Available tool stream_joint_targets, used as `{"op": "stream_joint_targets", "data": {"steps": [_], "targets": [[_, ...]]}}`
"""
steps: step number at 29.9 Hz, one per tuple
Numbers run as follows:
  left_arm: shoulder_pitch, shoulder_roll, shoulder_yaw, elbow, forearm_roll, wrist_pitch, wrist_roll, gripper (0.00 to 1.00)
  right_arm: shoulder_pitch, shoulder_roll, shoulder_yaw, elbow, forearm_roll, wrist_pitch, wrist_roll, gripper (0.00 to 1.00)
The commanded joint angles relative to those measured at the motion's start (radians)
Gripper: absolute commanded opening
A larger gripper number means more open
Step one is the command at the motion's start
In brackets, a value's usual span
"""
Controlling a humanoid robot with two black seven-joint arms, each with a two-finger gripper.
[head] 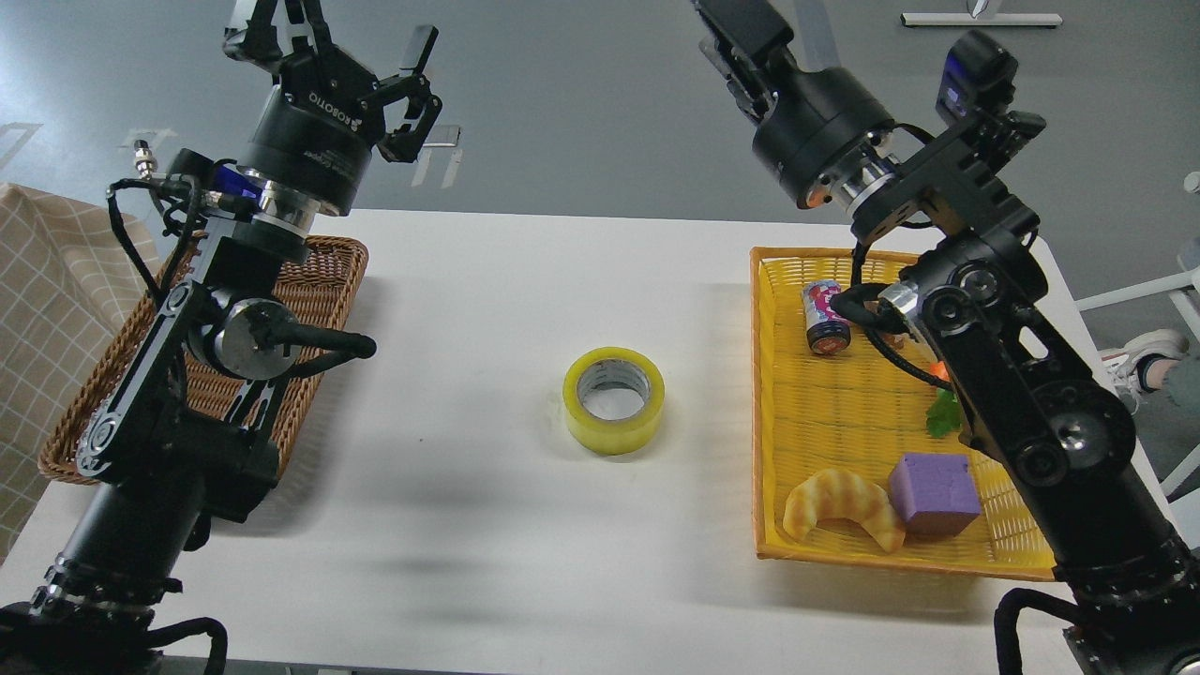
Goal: Place and transfer tape with both arms
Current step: 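Release the tape and raise the right gripper away, then reach the left gripper to the tape roll and grasp it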
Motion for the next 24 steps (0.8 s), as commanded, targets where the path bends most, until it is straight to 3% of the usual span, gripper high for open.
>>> {"op": "stream_joint_targets", "data": {"steps": [1,5,11,17,24], "targets": [[0.009,-0.004,0.013,-0.006,0.000,-0.005,-0.023,0.98,-0.016,-0.062,0.038,0.033,0.200,0.038,0.070,1.00],[0.005,-0.008,0.013,-0.008,-0.003,-0.012,0.006,0.98,-0.081,-0.075,0.118,0.056,0.447,0.056,0.090,1.00],[0.002,-0.008,0.015,-0.014,-0.003,-0.017,0.047,0.98,-0.155,-0.060,0.225,0.071,0.596,0.069,0.089,1.00],[-0.001,-0.006,0.035,-0.009,0.034,-0.003,0.047,0.98,-0.152,-0.056,0.235,0.071,0.643,0.075,0.087,1.00],[-0.021,-0.004,0.100,0.029,0.453,0.078,0.005,0.98,-0.136,-0.053,0.225,0.071,0.643,0.078,0.086,1.00]]}}
